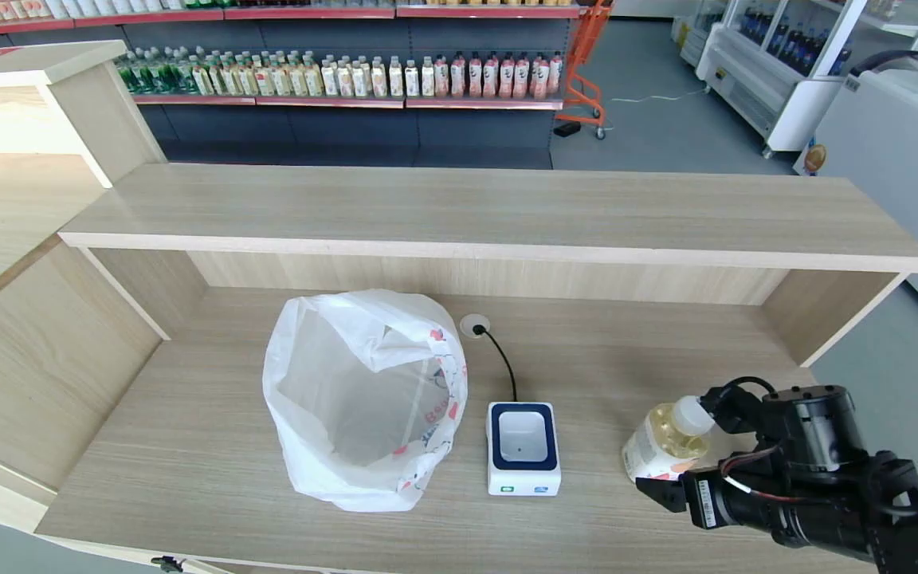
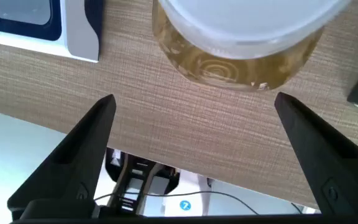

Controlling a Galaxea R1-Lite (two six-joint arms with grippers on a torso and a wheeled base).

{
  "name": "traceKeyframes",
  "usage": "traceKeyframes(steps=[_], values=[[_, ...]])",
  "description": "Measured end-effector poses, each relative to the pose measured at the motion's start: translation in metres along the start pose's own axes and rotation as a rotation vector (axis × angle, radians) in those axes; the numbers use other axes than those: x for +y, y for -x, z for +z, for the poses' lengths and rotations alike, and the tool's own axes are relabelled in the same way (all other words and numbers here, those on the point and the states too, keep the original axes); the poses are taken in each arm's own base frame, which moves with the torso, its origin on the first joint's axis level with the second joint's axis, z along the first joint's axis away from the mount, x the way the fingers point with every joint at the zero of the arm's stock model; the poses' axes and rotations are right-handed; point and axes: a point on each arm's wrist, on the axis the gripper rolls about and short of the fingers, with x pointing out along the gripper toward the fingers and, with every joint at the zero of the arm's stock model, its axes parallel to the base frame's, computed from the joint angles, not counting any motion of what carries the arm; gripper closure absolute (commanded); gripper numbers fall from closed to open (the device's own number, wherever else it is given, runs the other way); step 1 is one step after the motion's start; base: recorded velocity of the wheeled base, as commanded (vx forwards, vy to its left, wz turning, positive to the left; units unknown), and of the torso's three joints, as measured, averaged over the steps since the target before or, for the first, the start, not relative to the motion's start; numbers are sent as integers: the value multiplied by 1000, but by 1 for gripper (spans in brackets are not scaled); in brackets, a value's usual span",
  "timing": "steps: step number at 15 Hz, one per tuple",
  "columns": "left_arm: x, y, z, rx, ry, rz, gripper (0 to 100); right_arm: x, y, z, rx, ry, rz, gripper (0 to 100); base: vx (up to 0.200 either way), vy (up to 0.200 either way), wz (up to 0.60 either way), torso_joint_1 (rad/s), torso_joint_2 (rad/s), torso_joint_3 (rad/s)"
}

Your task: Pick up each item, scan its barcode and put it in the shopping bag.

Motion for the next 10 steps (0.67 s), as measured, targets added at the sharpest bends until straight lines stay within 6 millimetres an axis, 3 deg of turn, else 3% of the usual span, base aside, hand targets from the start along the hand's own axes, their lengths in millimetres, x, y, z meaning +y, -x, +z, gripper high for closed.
traceKeyframes(steps=[4,10], values=[[0,0,0,0,0,1,0,9,-29,-2,-82,26,-15,0,0,0,0,0,0,0],[0,0,0,0,0,0,0,15,-48,0,-151,47,-8,0,0,0,0,0,0,0]])
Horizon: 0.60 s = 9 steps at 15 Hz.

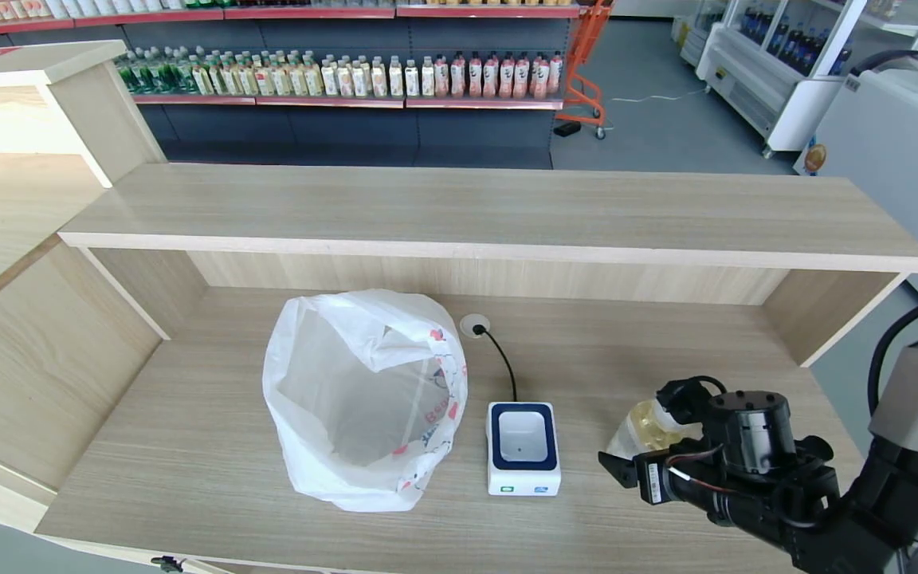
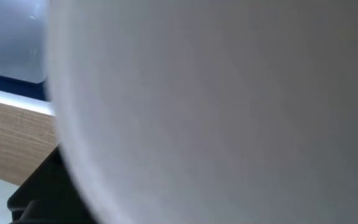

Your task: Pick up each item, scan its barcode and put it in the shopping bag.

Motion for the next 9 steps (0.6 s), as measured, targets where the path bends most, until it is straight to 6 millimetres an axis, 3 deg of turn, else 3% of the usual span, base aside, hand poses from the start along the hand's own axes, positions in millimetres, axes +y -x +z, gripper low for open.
traceKeyframes(steps=[8,9], values=[[0,0,0,0,0,0,0,3,-13,13,-91,68,13,0,0,0,0,0,0,0],[0,0,0,0,0,0,0,3,-14,14,-100,69,16,100,0,0,0,0,0,0]])
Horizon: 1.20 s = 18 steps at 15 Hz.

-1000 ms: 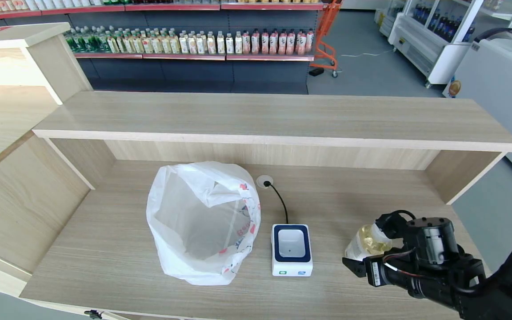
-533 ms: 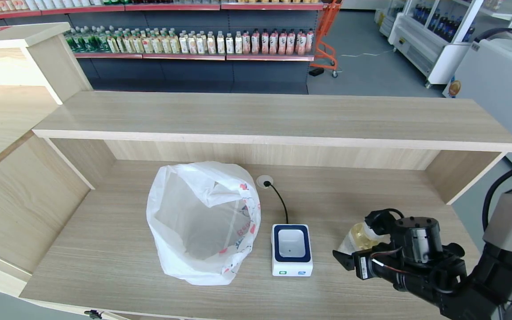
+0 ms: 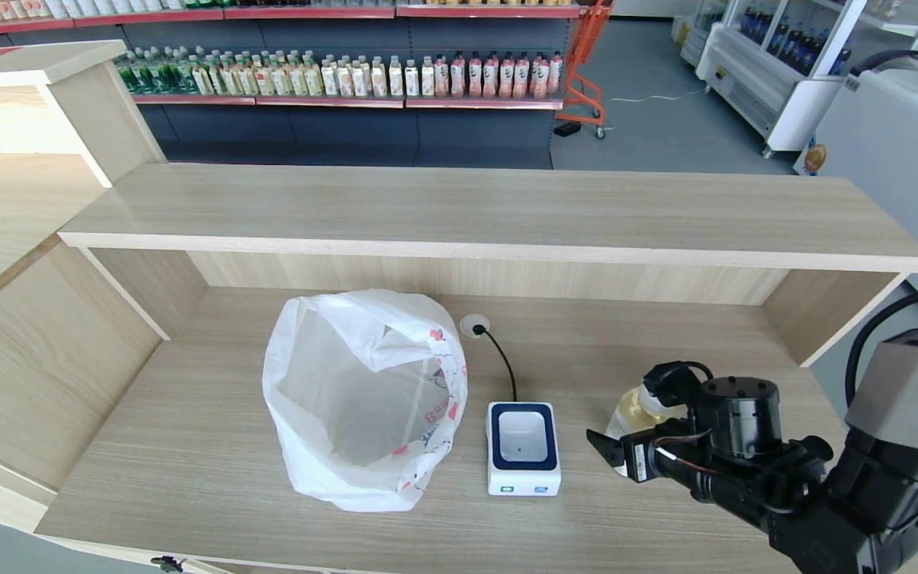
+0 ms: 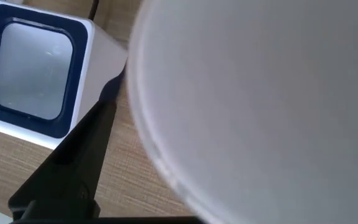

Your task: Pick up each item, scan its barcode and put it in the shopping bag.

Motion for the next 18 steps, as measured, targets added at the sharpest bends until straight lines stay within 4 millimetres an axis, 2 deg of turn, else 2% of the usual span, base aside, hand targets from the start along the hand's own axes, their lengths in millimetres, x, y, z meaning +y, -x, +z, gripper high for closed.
traceKeyframes(steps=[10,14,16,18], values=[[0,0,0,0,0,0,0,0,-11,2,-30,48,5,100,0,0,0,0,0,0],[0,0,0,0,0,0,0,0,-10,6,-60,-3,38,100,0,0,0,0,0,0],[0,0,0,0,0,1,0,2,0,20,-102,-92,144,100,0,0,0,0,0,0],[0,0,0,0,0,0,0,4,20,40,-142,-169,300,100,0,0,0,0,0,0]])
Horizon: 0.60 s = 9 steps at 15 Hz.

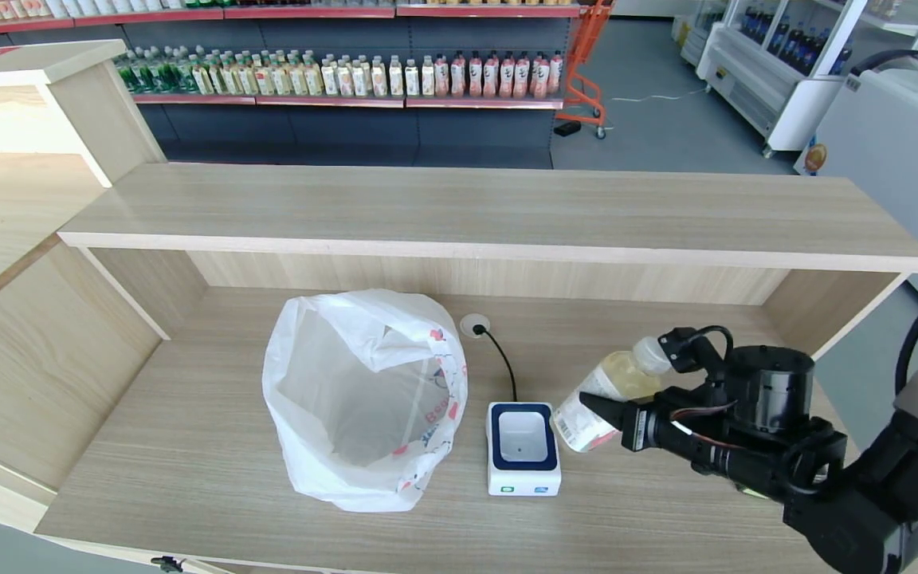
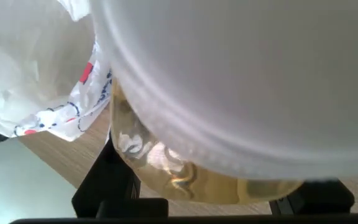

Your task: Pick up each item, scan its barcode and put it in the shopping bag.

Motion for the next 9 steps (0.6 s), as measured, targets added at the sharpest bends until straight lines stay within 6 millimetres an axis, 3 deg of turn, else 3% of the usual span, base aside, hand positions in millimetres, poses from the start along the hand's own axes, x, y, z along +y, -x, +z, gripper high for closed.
traceKeyframes(steps=[2,5,9], values=[[0,0,0,0,0,0,0,14,24,19,13,-53,216,100,0,0,0,0,0,0],[0,0,0,0,0,0,0,38,59,28,83,-80,489,100,0,0,0,0,0,0],[0,0,0,0,0,0,0,67,71,31,83,-39,620,100,0,0,0,0,0,0]])
